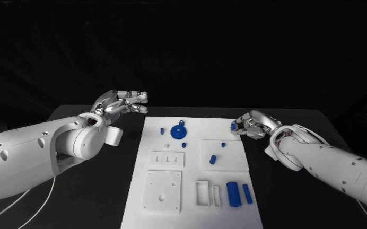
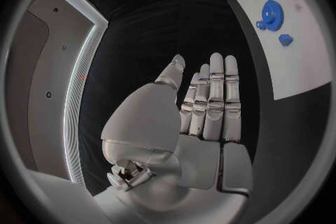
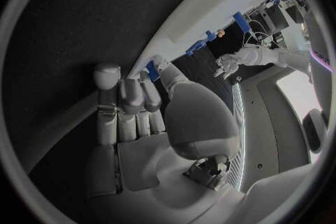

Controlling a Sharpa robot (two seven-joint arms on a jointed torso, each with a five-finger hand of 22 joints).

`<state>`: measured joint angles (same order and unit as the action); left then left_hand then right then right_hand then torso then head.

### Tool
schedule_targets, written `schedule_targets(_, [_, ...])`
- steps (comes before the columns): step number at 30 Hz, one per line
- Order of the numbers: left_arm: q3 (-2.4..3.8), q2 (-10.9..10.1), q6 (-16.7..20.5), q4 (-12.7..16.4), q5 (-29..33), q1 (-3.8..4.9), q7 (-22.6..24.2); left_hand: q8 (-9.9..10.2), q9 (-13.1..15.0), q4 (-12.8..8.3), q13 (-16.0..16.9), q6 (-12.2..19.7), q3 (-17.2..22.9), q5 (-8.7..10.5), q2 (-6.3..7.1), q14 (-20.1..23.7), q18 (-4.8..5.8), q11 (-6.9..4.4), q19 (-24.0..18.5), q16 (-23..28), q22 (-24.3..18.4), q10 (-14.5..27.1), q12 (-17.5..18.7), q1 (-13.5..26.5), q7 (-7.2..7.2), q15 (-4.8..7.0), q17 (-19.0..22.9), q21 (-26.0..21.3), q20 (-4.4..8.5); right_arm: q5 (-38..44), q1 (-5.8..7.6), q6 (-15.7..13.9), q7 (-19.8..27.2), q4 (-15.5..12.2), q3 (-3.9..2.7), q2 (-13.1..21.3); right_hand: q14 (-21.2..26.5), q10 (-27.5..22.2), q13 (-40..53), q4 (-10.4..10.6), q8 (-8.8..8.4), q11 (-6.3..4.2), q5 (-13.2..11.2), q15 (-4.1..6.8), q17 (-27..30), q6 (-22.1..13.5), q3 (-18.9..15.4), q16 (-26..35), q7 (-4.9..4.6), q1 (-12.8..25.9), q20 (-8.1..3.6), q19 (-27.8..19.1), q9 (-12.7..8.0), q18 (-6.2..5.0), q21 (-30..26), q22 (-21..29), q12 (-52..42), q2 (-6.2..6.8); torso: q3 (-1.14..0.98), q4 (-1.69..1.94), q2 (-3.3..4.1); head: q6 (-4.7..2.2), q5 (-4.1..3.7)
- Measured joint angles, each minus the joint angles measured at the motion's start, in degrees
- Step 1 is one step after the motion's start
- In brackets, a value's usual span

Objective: Assemble the parts on the task board

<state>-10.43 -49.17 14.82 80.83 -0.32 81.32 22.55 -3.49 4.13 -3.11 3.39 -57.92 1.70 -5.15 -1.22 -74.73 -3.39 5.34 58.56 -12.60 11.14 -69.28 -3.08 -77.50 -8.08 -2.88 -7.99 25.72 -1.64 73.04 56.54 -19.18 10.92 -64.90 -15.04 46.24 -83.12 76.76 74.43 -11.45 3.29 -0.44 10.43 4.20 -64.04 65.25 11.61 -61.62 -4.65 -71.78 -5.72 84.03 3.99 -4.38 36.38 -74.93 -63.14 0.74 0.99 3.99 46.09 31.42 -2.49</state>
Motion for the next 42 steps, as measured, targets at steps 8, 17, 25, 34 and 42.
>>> schedule_targets(8, [0.00, 0.0, 0.0, 0.0, 0.0, 0.00, 0.0, 0.0, 0.0, 0.0, 0.0, 0.0, 0.0, 0.00, 0.00, 0.0, 0.00, 0.09, 0.0, 0.0, 0.0, 0.1, 0.0, 0.0, 0.00, 0.00, 0.0, 0.0, 0.00, -0.5, -0.06, 0.0, 0.3, 0.0, 0.02, -0.2, -0.1, 0.1, 0.1, -0.2, -0.03, -0.30, -0.2, 0.10, -0.2, 1.0, 0.3, -0.2, 0.46, 0.0, 0.00, 0.0, 0.0, 0.00, 0.2, 0.0, -0.2, 0.00, 0.02, 0.03, 0.00, 0.07, -0.17])
schedule_targets(17, [0.00, 0.0, 0.0, 0.0, 0.0, 0.00, -0.1, 0.0, 0.0, -0.2, 0.0, 0.0, 0.2, 0.00, 0.00, 0.0, 0.00, 0.09, 0.0, 0.0, 0.0, 0.1, 0.0, 0.0, 0.00, 0.00, 0.0, 0.0, 0.00, -0.9, -0.21, -0.9, 0.2, 0.0, 0.07, -0.4, 0.0, 0.5, 0.4, 0.2, 0.19, -0.70, -0.2, 0.44, -0.4, 2.5, -0.1, -0.2, 1.05, 0.0, 0.00, 0.0, 0.1, 0.00, 0.9, 0.0, -0.5, 0.02, 0.02, 0.04, -0.01, 0.09, -0.15])
schedule_targets(25, [0.00, 0.1, 0.0, -0.4, -0.6, 0.00, -0.5, 0.0, 0.0, -0.2, 0.0, 0.0, 0.2, 0.21, 0.00, -1.0, 0.00, -0.54, 0.7, -1.3, 0.4, -1.6, 0.0, 0.0, 0.02, 0.95, -0.8, 0.9, 0.65, -1.4, -0.39, -2.6, -0.6, -0.8, 0.17, -0.2, -0.2, 1.3, 0.5, 0.5, 0.19, -1.00, 4.0, 0.61, -0.9, 2.7, -1.1, -0.9, 1.13, 0.2, -0.42, 0.0, 0.2, 0.01, 1.6, 0.0, -1.3, 0.27, 0.02, -0.01, -0.08, -0.09, -0.10])
schedule_targets(34, [0.12, 0.6, -0.5, -1.5, -3.3, 0.05, -3.6, 0.0, -0.1, -0.1, 0.4, -1.5, -0.9, 0.23, -0.30, -2.0, 0.78, -3.77, 3.2, -17.0, 5.1, -11.0, -0.8, 0.8, 1.53, 4.16, -10.8, 8.3, 3.82, -2.0, 0.68, -3.5, -2.5, -4.3, -0.19, 0.5, -0.2, 1.3, 0.5, 0.2, 0.18, -1.00, 5.8, 0.61, -1.2, 3.0, -1.4, -1.1, 1.04, 0.3, -0.42, 0.0, 0.3, 0.00, 2.0, 0.0, -1.5, 0.32, 0.14, -0.05, -0.41, -0.53, 0.00])
schedule_targets(42, [0.23, 2.3, -2.0, -2.5, -8.0, 0.56, -9.9, 0.0, 0.0, 0.1, 2.9, -4.5, -2.0, -2.84, -0.75, -2.3, 0.78, -6.36, 3.7, -33.3, 12.8, -14.8, -7.7, 2.3, 3.13, 6.94, -19.6, 19.2, 6.79, -1.9, 3.22, -2.8, -5.3, -7.1, -0.32, -0.2, -0.2, 1.3, 0.5, 0.4, 0.16, -1.00, 6.2, 0.61, -1.2, 3.0, -1.6, -1.1, 1.07, 0.3, -0.42, 0.0, 0.3, 0.00, 2.0, 0.0, -1.5, 0.30, 0.42, -0.24, -1.08, -0.72, 0.16])
